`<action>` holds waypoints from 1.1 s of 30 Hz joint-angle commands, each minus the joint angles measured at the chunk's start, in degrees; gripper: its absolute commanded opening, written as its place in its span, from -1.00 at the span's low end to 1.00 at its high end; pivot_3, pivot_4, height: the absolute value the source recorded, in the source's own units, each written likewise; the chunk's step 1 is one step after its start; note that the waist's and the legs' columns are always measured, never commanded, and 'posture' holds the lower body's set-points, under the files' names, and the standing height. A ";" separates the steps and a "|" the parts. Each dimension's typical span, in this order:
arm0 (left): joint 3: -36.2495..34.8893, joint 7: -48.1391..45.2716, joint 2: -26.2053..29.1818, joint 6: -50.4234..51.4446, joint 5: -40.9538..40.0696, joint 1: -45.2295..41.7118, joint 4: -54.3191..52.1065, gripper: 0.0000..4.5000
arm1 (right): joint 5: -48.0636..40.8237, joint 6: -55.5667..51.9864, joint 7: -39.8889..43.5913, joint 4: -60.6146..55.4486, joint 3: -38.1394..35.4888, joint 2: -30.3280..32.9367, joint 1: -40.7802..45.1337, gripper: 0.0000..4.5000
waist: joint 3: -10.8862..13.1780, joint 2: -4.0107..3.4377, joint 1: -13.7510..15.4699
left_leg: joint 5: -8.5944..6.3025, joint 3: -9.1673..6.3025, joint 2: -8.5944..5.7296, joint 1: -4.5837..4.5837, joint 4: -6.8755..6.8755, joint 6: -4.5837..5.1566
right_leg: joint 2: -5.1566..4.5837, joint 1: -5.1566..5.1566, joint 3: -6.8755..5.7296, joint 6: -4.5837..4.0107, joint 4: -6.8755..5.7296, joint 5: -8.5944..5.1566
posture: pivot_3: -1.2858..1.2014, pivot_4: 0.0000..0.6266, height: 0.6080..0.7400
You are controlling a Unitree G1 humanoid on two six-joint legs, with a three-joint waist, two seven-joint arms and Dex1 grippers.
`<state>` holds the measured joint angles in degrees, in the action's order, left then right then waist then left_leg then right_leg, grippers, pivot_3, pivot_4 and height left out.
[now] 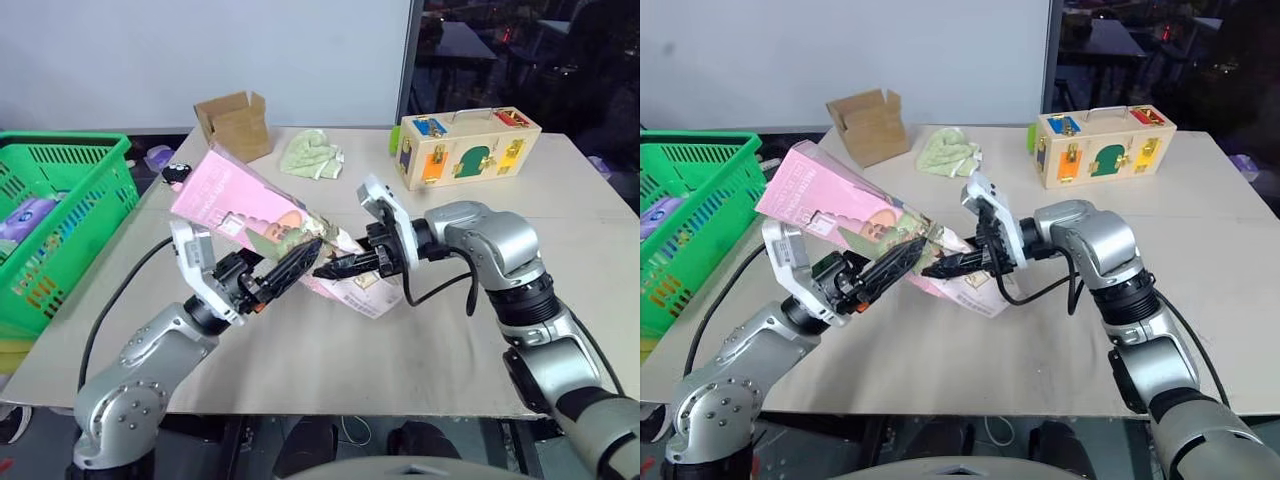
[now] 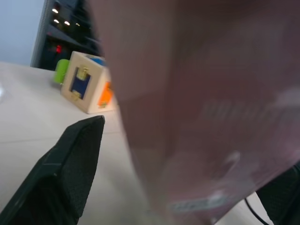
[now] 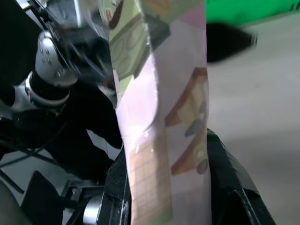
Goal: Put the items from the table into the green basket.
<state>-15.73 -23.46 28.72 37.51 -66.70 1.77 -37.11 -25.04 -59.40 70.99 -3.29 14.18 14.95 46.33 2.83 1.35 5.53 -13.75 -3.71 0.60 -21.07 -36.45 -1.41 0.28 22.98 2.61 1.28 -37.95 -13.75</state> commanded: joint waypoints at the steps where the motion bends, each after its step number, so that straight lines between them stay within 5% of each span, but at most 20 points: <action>1: 0.82 -1.06 1.63 0.87 -5.39 -2.93 -3.20 1.00 | -3.65 -0.90 0.43 0.43 0.62 -1.08 2.37 -0.67 | 0.00 -0.01 -0.04 | 0.00 0.00 0.00 0.01 0.00 0.00 | 0.00 0.00 0.00 -0.01 0.00 0.01 | 0.21 -1.00 1.00; 17: 0.97 2.73 1.14 -1.12 -5.65 -5.26 -1.07 1.00 | -6.45 -0.02 -0.99 2.22 3.19 0.34 3.26 -0.67 | 0.00 0.00 -0.02 | 0.00 0.01 0.00 -0.01 0.03 0.00 | 0.01 0.01 0.01 -0.03 0.04 -0.04 | 0.22 -1.00 1.00; 21: 2.28 3.17 0.25 -1.05 -3.72 -5.11 -1.33 0.52 | -6.68 1.42 -0.86 2.23 3.70 0.63 3.35 -0.69 | 0.01 -0.01 -0.02 | 0.00 0.00 0.00 -0.02 0.04 0.00 | 0.02 0.02 0.02 -0.01 0.04 -0.01 | 0.22 -1.00 1.00; 22: 2.46 3.31 0.12 -1.08 -3.48 -5.10 -1.29 0.30 | -6.92 1.73 -0.54 2.35 3.65 0.66 3.43 -0.31 | 0.00 -0.01 -0.03 | 0.00 -0.01 0.00 -0.03 0.04 0.00 | 0.03 0.02 0.01 -0.01 0.04 -0.01 | 0.22 -1.00 1.00; 23: 2.50 3.33 0.06 -1.17 -3.26 -5.02 -1.22 0.13 | -7.11 1.91 -0.78 2.42 3.38 0.52 3.46 -0.19 | 0.01 -0.01 -0.03 | 0.00 -0.01 0.01 -0.02 0.04 0.00 | 0.03 0.03 0.01 -0.01 0.04 -0.01 | 0.22 -1.00 1.00; 25: 2.29 3.20 0.24 -1.39 -3.02 -4.72 -1.15 -0.37 | -7.24 2.36 -1.68 2.22 2.94 0.33 3.36 0.34 | 0.01 -0.01 -0.02 | 0.00 0.00 0.01 -0.03 0.04 0.00 | 0.03 0.03 0.02 0.00 0.04 -0.02 | 0.22 -1.00 1.00; 27: 1.57 2.87 0.70 -1.59 -3.24 -4.15 -1.17 -0.47 | -7.72 2.13 -2.49 1.52 2.23 0.24 3.04 0.61 | 0.01 -0.01 -0.03 | 0.00 0.00 0.01 -0.03 0.04 0.00 | 0.03 0.03 0.02 0.00 0.04 -0.03 | 0.22 -1.00 1.00; 33: -1.15 1.93 2.07 -2.08 -3.44 -2.30 -0.74 -0.47 | -11.69 -1.27 -5.92 0.80 -2.49 0.61 2.14 0.61 | 0.02 -0.01 -0.03 | 0.00 0.00 0.00 -0.04 0.04 0.00 | 0.02 0.03 0.01 -0.05 0.06 -0.06 | 0.22 -1.00 1.00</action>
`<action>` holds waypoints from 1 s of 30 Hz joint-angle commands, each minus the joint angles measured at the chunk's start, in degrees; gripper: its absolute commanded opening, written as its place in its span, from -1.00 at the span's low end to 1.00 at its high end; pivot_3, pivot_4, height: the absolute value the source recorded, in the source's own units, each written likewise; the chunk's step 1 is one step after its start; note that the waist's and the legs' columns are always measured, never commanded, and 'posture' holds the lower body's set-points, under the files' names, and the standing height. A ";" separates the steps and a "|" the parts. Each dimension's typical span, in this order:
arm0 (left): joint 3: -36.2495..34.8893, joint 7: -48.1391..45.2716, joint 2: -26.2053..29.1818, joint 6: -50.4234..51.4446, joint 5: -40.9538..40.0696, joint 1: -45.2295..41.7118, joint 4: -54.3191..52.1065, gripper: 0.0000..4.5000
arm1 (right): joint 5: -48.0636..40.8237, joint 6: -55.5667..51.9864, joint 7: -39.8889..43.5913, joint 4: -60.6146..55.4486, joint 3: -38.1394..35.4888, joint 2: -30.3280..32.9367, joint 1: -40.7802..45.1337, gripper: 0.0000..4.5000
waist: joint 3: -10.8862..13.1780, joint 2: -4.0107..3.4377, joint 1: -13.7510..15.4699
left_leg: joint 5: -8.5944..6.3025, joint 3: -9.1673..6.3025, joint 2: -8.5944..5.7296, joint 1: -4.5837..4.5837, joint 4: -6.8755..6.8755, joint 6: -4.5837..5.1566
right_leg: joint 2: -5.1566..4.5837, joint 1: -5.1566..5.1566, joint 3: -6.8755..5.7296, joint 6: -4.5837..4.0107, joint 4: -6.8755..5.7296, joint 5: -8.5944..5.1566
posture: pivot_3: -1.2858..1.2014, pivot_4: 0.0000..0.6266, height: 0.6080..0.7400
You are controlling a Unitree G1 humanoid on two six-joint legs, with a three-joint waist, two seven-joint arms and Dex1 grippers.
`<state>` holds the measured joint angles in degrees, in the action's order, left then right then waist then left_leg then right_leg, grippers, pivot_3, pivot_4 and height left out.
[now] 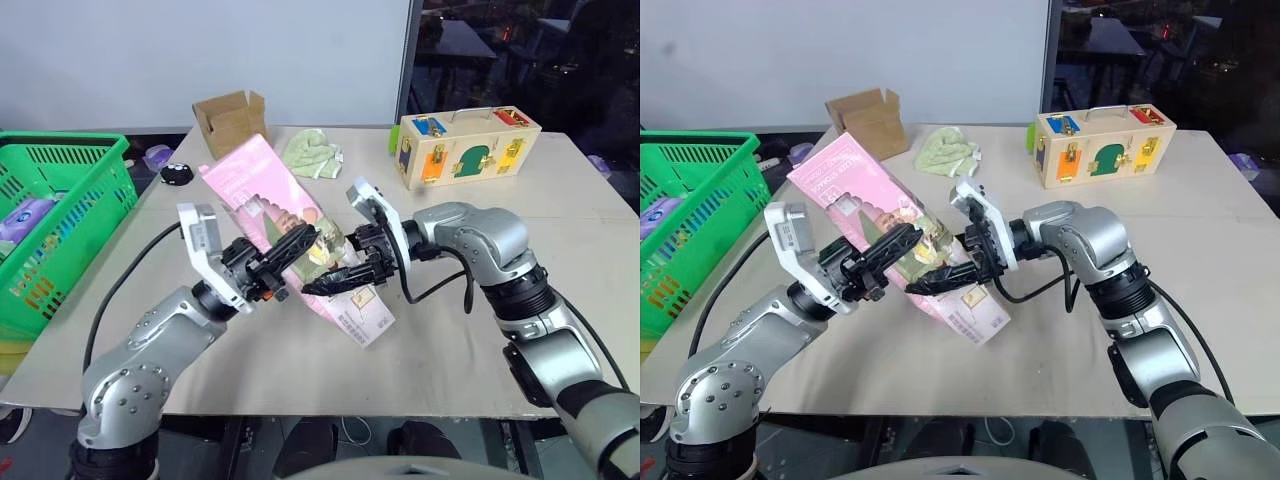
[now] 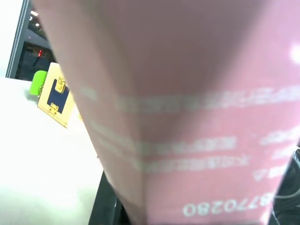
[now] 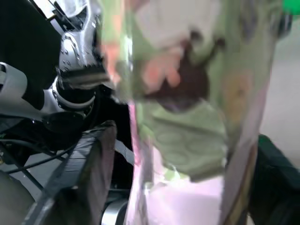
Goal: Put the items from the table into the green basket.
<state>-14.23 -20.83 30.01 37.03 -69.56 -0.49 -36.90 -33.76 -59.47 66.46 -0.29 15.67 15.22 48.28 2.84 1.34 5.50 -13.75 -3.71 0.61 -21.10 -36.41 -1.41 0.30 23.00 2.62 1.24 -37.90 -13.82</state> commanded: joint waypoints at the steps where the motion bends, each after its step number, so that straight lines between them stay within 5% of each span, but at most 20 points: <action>1: -2.91 -0.69 0.87 -1.67 -0.59 0.08 -0.87 -0.47 | -3.44 -1.52 -1.76 -2.22 -4.40 0.54 0.11 0.61 | 0.00 0.00 0.00 | 0.00 0.00 0.00 -0.01 0.00 0.00 | 0.00 0.00 0.00 -0.02 0.00 -0.01 | 0.22 -1.00 1.00; 5: -6.40 0.24 1.36 -1.88 -2.66 1.16 -0.30 -0.47 | -4.15 -0.58 -3.42 -3.42 -7.32 3.11 -1.90 0.61 | 0.00 0.00 0.03 | 0.00 -0.01 0.00 -0.02 0.00 0.00 | -0.01 0.00 -0.01 -0.06 0.02 -0.05 | 0.22 -1.00 1.00; 15: -25.06 9.55 7.46 -5.41 -4.98 -1.13 6.82 -0.47 | 3.97 23.96 -6.27 -11.54 -7.48 4.98 -9.63 0.61 | 0.07 0.01 0.03 | 0.00 -0.05 0.09 -0.07 0.02 0.01 | 0.05 0.06 -0.07 -0.03 0.05 -0.07 | 0.25 -1.00 1.00; 25: -35.79 6.34 23.16 -10.84 15.29 -5.13 24.57 -0.47 | 8.90 35.53 -11.10 -6.58 -1.67 -7.44 -4.71 0.61 | 0.22 0.14 0.71 | 0.00 -0.05 0.07 -0.14 0.11 -0.02 | 0.03 0.16 -0.13 -0.06 0.09 -0.07 | 0.30 -1.00 1.00; 30: -35.24 -0.68 36.36 -22.62 32.20 -10.06 46.58 -0.47 | 13.31 42.21 -15.00 0.95 0.04 -14.63 1.12 0.61 | 0.26 0.28 1.52 | 0.02 -0.10 0.10 -0.61 0.16 -0.07 | 0.05 0.69 -0.22 -0.09 0.01 -0.08 | 0.33 -1.00 1.00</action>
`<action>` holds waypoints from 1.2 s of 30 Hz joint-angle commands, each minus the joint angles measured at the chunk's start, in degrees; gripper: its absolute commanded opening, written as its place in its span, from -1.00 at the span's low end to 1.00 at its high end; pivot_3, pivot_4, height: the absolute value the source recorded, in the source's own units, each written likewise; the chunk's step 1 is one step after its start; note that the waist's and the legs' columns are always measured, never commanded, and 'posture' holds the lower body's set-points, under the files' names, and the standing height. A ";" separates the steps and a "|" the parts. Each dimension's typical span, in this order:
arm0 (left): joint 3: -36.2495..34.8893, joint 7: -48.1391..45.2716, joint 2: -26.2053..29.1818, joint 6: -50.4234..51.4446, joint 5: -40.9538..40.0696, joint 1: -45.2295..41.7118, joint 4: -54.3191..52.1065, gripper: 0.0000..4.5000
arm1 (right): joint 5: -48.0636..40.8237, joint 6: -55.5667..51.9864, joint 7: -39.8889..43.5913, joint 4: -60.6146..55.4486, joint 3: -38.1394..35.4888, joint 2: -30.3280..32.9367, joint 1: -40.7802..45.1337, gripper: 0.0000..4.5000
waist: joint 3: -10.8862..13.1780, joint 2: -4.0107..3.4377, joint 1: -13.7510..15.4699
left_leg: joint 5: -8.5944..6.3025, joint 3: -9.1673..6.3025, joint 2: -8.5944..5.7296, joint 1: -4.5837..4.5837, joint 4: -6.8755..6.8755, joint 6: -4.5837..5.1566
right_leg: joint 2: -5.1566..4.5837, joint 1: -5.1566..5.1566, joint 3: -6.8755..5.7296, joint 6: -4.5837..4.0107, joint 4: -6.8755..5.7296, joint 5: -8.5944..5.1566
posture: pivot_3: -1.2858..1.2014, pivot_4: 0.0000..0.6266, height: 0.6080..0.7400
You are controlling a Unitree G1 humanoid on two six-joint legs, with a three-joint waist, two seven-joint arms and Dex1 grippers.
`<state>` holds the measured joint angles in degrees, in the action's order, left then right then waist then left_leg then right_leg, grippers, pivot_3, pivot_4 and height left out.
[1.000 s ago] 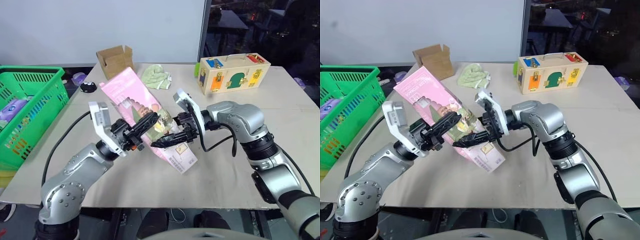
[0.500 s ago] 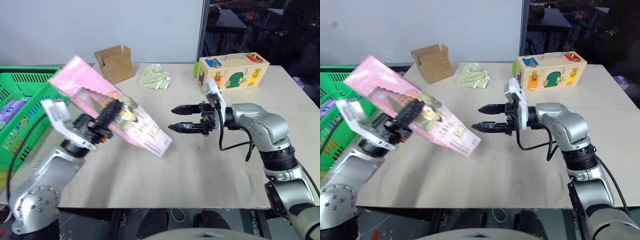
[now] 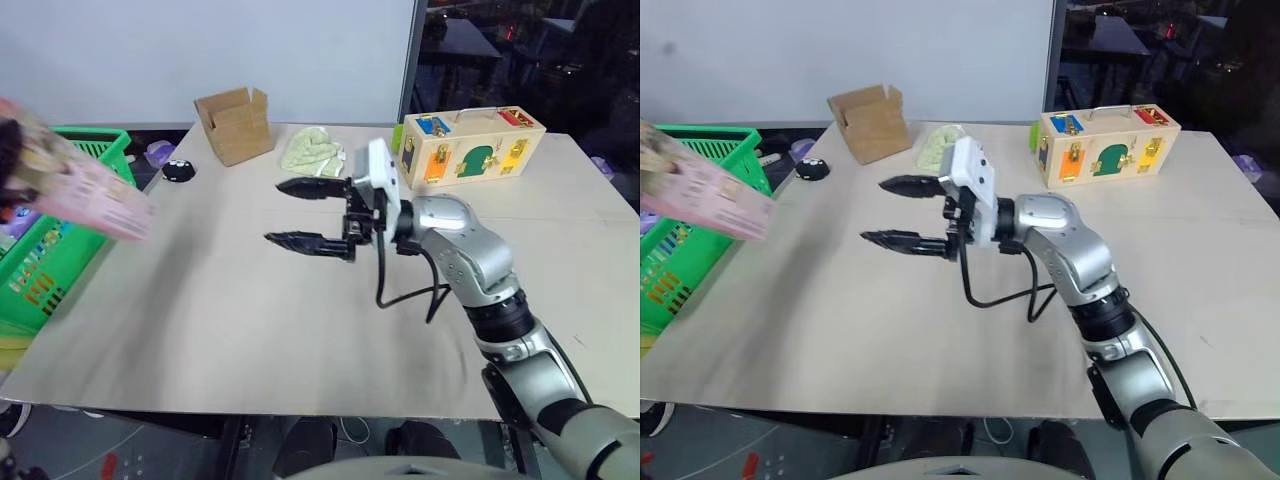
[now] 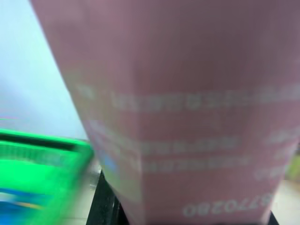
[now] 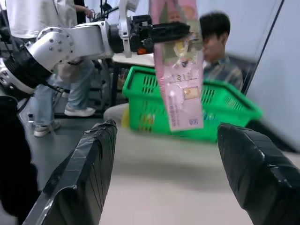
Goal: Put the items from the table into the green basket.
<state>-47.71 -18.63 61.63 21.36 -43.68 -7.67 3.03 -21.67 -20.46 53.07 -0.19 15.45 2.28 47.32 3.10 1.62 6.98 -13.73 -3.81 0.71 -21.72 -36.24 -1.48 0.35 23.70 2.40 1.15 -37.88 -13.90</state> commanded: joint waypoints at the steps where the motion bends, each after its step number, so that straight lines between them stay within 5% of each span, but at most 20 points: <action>1: 0.18 -3.46 8.17 -10.43 9.67 -5.30 13.02 -0.47 | 1.09 3.40 -1.72 0.84 0.31 -2.41 2.15 0.61 | 0.00 0.00 0.27 | 0.00 0.00 0.00 0.00 0.00 0.00 | 0.00 0.00 -0.01 0.00 0.01 0.00 | 0.33 -1.00 1.00; 4: 6.83 -5.49 15.49 -20.05 18.07 -12.48 30.19 -0.47 | 0.90 3.25 -1.89 0.05 0.44 -3.29 1.49 0.61 | 0.01 0.26 1.06 | -0.02 -0.19 -0.04 -0.17 0.05 -0.03 | -0.02 0.04 -0.22 -0.01 0.13 -0.01 | 0.33 -1.00 1.00; 8: 16.07 -9.18 18.14 -27.64 24.92 -24.85 47.79 -0.47 | 1.09 2.92 -2.28 -0.94 1.04 -3.02 0.16 0.61 | 0.01 0.27 2.58 | -0.02 -0.21 -0.23 -0.24 0.12 -0.03 | -0.31 0.02 -0.31 0.04 0.23 0.01 | 0.32 -1.00 1.00; 11: 21.42 -10.99 18.01 -32.93 30.25 -30.11 56.97 -0.05 | 1.15 2.77 -2.39 -1.56 1.42 -2.54 -0.72 0.63 | -0.01 0.30 3.23 | -0.02 -0.21 -0.21 -0.23 0.09 -0.03 | -0.30 0.02 -0.39 0.07 0.17 0.01 | 0.32 -1.00 1.00; 16: 19.68 -12.33 17.14 -35.10 29.33 -30.81 63.47 0.91 | 1.20 2.55 -2.39 -2.11 1.49 -1.48 -1.52 0.63 | -0.07 0.41 3.05 | -0.01 -0.30 -0.09 -0.25 0.02 -0.05 | -0.21 0.03 -0.50 0.08 0.06 0.02 | 0.31 -1.00 1.00; 23: 7.56 -17.61 11.00 -33.13 20.90 -16.17 50.75 0.91 | 1.49 2.64 -2.02 -1.93 1.87 -0.05 -2.29 0.63 | -0.04 0.35 3.06 | -0.01 -0.41 -0.08 -0.25 0.05 -0.05 | -0.31 0.04 -0.62 -0.21 0.00 0.10 | 0.33 -1.00 1.00; 28: 2.44 -12.57 6.59 -27.38 20.67 -7.20 39.69 0.91 | 1.28 2.04 -1.78 -2.28 1.66 1.14 -2.66 0.63 | -0.06 0.37 3.33 | -0.01 -0.54 -0.09 -0.26 0.04 -0.05 | -0.38 0.00 -0.77 -0.25 -0.01 0.10 | 0.33 -1.00 1.00; 36: 15.76 -9.19 13.50 -22.10 31.57 -14.81 50.00 0.91 | 0.79 1.70 -1.38 -2.09 1.73 1.63 -2.46 0.63 | -0.07 0.38 3.49 | 0.02 -0.65 -0.07 -0.20 0.02 -0.06 | -0.27 -0.11 -0.97 -0.04 -0.10 -0.05 | 0.34 -1.00 1.00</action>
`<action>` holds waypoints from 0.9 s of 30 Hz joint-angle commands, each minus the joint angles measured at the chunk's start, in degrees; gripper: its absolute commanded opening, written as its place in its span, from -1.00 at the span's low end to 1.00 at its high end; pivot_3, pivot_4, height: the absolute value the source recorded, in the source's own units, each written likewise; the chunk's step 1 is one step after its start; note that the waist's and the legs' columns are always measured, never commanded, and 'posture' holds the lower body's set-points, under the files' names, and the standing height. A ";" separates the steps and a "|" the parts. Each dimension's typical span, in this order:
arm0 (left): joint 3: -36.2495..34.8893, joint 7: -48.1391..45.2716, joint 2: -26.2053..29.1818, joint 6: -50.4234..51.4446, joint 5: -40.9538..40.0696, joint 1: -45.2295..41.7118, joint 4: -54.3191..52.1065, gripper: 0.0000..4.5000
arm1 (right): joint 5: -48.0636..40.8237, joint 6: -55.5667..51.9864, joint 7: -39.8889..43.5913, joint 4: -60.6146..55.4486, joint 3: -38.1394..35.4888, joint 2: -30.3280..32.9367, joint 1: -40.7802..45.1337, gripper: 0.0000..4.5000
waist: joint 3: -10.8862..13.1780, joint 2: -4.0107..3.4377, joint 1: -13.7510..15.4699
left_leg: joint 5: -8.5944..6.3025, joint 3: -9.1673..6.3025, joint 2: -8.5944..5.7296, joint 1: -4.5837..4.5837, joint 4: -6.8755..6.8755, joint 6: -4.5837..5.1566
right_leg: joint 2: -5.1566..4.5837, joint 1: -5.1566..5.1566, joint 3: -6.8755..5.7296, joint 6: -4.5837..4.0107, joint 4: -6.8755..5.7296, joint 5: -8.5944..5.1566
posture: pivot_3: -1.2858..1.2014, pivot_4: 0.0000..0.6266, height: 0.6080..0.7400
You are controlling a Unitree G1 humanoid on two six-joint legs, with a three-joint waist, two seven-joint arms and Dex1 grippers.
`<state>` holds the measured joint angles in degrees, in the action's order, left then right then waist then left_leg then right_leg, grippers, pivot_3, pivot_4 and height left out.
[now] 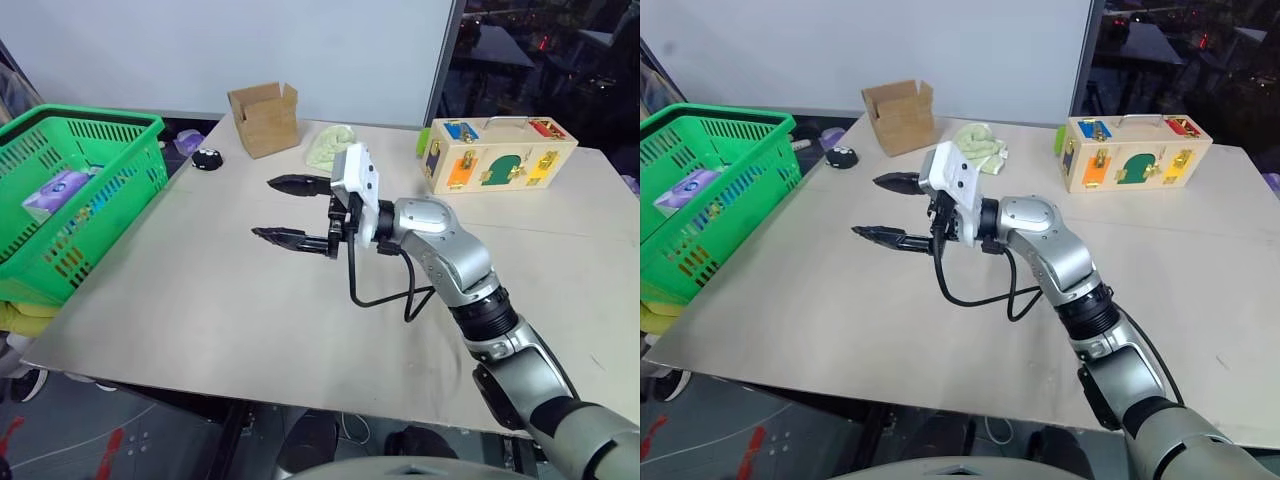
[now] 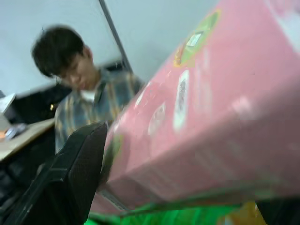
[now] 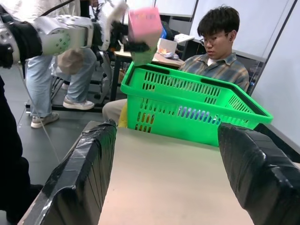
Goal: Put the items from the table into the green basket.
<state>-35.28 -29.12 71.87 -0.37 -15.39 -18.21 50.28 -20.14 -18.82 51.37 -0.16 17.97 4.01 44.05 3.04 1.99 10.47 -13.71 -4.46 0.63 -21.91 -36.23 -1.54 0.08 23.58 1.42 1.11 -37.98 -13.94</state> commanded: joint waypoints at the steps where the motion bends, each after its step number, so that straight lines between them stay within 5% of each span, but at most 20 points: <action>1: 4.76 1.41 3.96 -0.72 4.29 -6.09 4.10 0.91 | -0.80 -0.01 0.32 -2.15 -0.79 -0.09 0.82 0.63 | -0.01 0.02 0.00 | 0.02 -0.02 0.00 -0.01 0.00 -0.03 | 0.01 0.00 -0.01 0.00 0.00 0.00 | 0.34 -1.00 1.00; 8: 21.27 -4.43 6.13 -9.19 16.89 -21.37 13.13 0.91 | -0.90 -0.68 0.17 -2.79 -0.66 -0.01 0.36 0.63 | -0.04 0.07 0.10 | 0.05 -0.03 -0.03 -0.06 -0.01 -0.08 | 0.01 -0.02 -0.04 -0.03 0.02 0.02 | 0.32 -1.00 1.00; 13: 20.12 -16.79 4.11 -14.00 12.89 -21.50 14.49 0.91 | -0.72 -1.29 -0.50 -3.32 -0.92 0.29 0.10 0.63 | -0.02 0.03 -0.41 | 0.05 -0.01 -0.03 -0.05 -0.01 -0.09 | -0.03 -0.01 -0.02 -0.18 0.01 0.12 | 0.31 -1.00 1.00; 19: 12.88 -14.96 3.86 -8.96 6.51 -18.32 14.67 0.91 | -0.55 -1.46 -0.83 -4.00 -0.99 0.86 -0.29 0.63 | -0.04 0.06 -1.55 | 0.05 -0.04 0.04 -0.04 -0.02 -0.08 | 0.03 0.00 -0.03 -0.18 -0.04 0.12 | 0.30 -1.00 1.00; 23: -4.42 -25.40 -5.12 4.64 -9.68 3.34 -14.01 0.91 | -0.93 -1.78 -0.50 -5.27 -1.80 2.60 -1.32 0.63 | 0.01 -0.21 -2.34 | 0.05 0.01 -0.03 -0.03 -0.02 -0.08 | -0.13 -0.03 0.04 -0.23 -0.07 0.15 | 0.30 -1.00 1.00; 27: -12.48 -14.58 -23.00 24.43 -26.96 25.21 -58.18 0.96 | -1.18 -3.43 0.45 -7.46 -3.50 7.79 -4.76 0.63 | -0.07 -0.04 -2.40 | 0.04 0.06 0.20 -0.05 -0.03 -0.08 | -0.64 -0.03 0.17 -0.26 0.07 0.17 | 0.30 -1.00 1.00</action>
<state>-44.69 -49.10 51.84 17.15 -33.98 3.09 10.21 -20.56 -21.45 51.17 -5.03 16.92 9.80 40.19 2.97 1.95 8.08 -13.68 -4.39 0.80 -21.95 -36.27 -1.61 -0.63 23.55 1.63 0.85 -37.96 -13.78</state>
